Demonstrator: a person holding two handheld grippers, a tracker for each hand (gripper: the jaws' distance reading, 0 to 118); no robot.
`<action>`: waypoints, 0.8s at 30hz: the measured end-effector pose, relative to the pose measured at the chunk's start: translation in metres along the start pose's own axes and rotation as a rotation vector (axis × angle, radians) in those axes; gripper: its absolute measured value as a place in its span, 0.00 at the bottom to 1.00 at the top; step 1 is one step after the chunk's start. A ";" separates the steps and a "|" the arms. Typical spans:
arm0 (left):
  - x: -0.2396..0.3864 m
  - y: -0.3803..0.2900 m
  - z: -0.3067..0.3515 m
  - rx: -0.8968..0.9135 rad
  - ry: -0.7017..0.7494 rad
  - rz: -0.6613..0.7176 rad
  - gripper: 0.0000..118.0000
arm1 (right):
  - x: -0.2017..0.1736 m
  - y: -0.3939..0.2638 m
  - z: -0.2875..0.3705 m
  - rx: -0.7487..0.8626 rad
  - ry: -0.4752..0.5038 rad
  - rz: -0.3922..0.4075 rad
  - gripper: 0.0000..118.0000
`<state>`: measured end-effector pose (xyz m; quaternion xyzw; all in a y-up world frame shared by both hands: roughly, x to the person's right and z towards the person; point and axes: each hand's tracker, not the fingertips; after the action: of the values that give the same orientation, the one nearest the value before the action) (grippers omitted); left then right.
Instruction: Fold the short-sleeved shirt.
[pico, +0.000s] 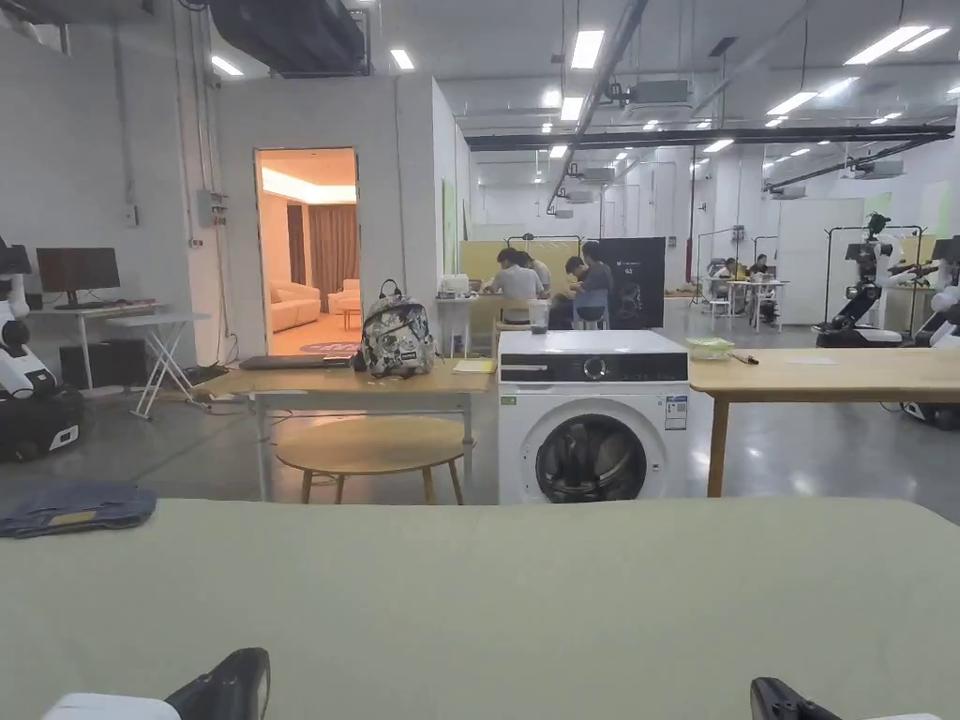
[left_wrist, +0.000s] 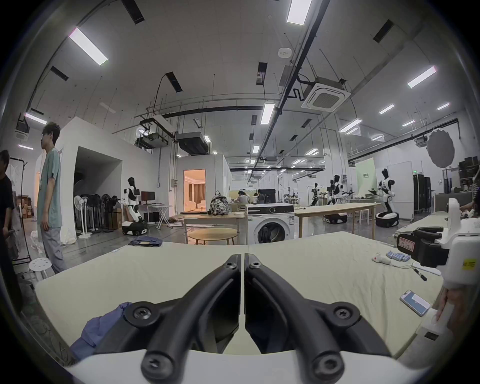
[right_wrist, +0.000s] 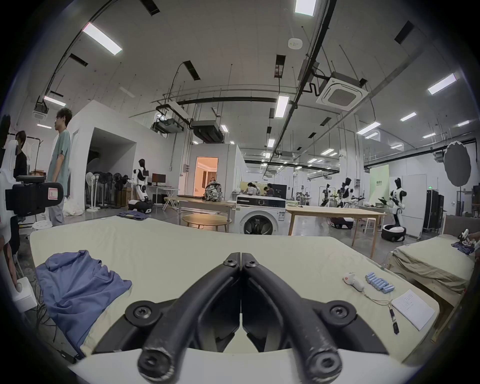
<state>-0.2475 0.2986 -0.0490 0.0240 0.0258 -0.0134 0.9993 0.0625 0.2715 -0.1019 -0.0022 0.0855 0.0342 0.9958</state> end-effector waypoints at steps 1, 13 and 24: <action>0.000 0.001 0.000 0.002 0.000 -0.003 0.00 | 0.001 0.001 0.000 0.000 -0.007 0.004 0.00; 0.003 0.003 -0.001 0.000 -0.046 0.019 0.00 | 0.002 -0.002 0.001 -0.020 -0.011 0.007 0.00; 0.001 0.000 -0.002 -0.020 -0.027 0.018 0.00 | 0.007 -0.005 -0.002 -0.044 -0.031 -0.008 0.00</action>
<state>-0.2466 0.2984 -0.0508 0.0140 0.0123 -0.0046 0.9998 0.0696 0.2673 -0.1047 -0.0238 0.0694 0.0320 0.9968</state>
